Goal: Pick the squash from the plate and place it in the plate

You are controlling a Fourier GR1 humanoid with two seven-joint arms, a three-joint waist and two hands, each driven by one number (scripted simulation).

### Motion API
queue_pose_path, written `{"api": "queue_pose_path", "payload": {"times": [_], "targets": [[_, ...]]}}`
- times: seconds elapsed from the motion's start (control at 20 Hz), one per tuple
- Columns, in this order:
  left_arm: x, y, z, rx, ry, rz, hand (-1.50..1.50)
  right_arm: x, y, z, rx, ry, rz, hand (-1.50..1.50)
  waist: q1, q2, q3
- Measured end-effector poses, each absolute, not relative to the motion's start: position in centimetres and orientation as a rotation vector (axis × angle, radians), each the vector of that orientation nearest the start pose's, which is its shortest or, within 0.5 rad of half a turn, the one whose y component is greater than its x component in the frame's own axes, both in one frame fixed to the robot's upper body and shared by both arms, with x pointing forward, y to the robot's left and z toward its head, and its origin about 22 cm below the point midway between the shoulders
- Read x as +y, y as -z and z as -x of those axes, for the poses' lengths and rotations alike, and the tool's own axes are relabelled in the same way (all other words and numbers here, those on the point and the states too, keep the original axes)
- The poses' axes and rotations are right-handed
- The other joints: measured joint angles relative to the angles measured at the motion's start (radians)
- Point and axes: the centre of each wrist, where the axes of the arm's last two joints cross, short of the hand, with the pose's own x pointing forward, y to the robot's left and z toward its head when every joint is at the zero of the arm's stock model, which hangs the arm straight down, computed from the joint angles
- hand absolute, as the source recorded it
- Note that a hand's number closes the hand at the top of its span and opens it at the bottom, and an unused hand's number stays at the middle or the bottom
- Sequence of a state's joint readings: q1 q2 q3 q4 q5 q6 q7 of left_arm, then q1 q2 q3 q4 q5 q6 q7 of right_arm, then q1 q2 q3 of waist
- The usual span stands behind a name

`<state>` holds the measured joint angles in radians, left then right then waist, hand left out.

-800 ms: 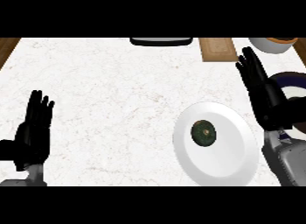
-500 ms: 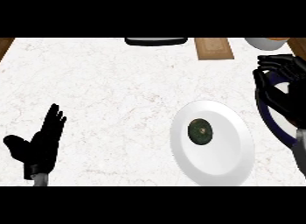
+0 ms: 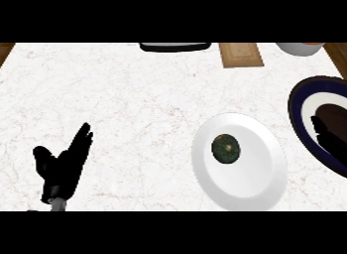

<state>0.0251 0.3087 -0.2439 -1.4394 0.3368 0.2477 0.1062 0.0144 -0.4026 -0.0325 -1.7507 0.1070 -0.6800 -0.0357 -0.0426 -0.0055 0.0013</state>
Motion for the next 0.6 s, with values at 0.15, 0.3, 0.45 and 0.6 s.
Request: {"api": "queue_pose_path", "payload": {"times": [0.15,0.3,0.45,0.6], "targets": [[25.1,3.2,-22.9,-1.231,-0.026,-0.037,0.0,-30.0,-7.1,-20.8,-1.846,0.166,0.945,-1.5,0.015,0.0,0.001],[24.9,2.9,-23.0,-1.229,-0.018,-0.035,0.0,-29.7,-7.5,-18.8,-1.791,0.067,0.959,-1.5,0.023,0.0,0.0],[24.8,2.7,-23.0,-1.221,-0.008,-0.028,0.0,-29.8,-7.9,-17.3,-1.677,-0.097,0.948,-1.5,0.027,0.001,-0.002],[24.6,2.7,-23.0,-1.225,0.0,-0.02,0.0,-29.4,-8.8,-16.5,-1.557,-0.242,0.922,-1.5,0.035,0.003,-0.003]]}}
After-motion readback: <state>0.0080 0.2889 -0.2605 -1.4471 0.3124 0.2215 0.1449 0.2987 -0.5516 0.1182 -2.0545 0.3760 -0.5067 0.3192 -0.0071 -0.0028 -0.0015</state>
